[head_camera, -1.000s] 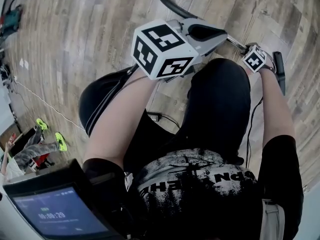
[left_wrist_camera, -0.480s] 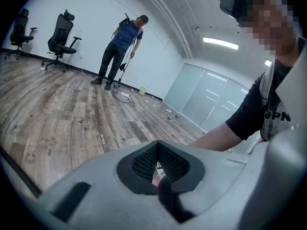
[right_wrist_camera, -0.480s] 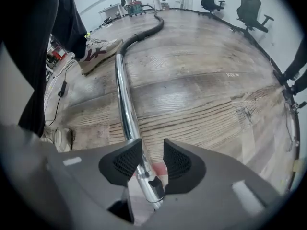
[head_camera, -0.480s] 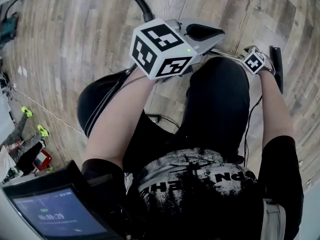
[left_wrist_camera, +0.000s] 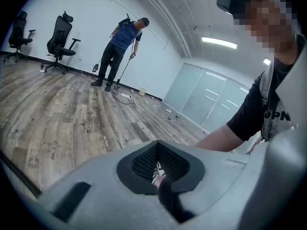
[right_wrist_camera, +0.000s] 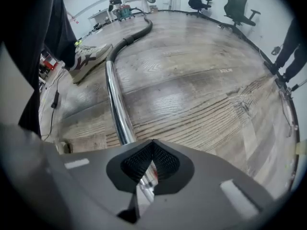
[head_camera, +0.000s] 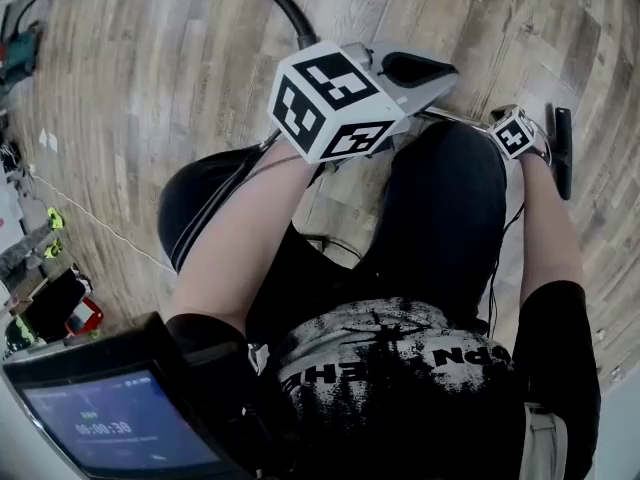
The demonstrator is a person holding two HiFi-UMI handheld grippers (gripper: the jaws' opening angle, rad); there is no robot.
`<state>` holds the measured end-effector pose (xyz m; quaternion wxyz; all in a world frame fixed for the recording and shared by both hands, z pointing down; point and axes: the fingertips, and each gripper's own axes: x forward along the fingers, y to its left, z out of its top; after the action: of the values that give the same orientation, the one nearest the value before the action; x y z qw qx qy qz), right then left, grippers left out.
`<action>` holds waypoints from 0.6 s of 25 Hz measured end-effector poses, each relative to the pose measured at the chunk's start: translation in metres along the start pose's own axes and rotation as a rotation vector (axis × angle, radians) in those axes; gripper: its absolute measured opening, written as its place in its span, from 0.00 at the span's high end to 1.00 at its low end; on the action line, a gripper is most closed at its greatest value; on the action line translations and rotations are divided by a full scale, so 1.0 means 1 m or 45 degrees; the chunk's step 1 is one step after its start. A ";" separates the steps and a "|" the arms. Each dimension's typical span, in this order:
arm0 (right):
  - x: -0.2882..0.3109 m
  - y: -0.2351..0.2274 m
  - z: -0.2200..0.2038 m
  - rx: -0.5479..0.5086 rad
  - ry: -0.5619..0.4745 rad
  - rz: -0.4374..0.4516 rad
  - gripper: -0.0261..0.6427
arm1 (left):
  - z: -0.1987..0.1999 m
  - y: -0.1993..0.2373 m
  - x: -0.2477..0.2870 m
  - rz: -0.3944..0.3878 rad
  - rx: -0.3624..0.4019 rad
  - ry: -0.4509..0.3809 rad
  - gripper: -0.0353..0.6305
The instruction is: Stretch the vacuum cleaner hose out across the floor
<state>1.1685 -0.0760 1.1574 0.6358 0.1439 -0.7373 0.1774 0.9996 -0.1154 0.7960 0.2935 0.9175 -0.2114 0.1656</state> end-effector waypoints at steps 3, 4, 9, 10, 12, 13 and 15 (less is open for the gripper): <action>-0.003 0.002 0.006 0.057 0.021 0.013 0.95 | 0.011 0.009 -0.003 -0.034 0.020 -0.002 0.95; -0.004 0.003 0.008 0.088 0.030 0.018 0.95 | 0.016 0.014 -0.005 -0.053 0.030 -0.003 0.95; -0.079 -0.004 0.082 0.029 -0.163 -0.091 0.95 | 0.072 0.020 -0.038 -0.087 0.241 -0.014 0.95; -0.107 -0.001 0.104 -0.002 -0.229 -0.108 0.95 | 0.089 0.017 -0.049 -0.077 0.296 -0.018 0.95; -0.176 0.008 0.137 0.009 -0.369 -0.134 0.95 | 0.119 0.009 -0.071 -0.084 0.335 -0.027 0.95; -0.214 0.012 0.151 0.037 -0.438 -0.145 0.95 | 0.134 0.004 -0.081 -0.092 0.320 -0.035 0.95; -0.292 0.020 0.177 0.100 -0.576 -0.155 0.95 | 0.163 -0.007 -0.106 -0.094 0.265 -0.063 0.95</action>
<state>1.0463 -0.1406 0.8440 0.4578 0.2487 -0.8435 0.1305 0.9419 -0.1790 0.6215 0.1973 0.9539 -0.1664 0.1531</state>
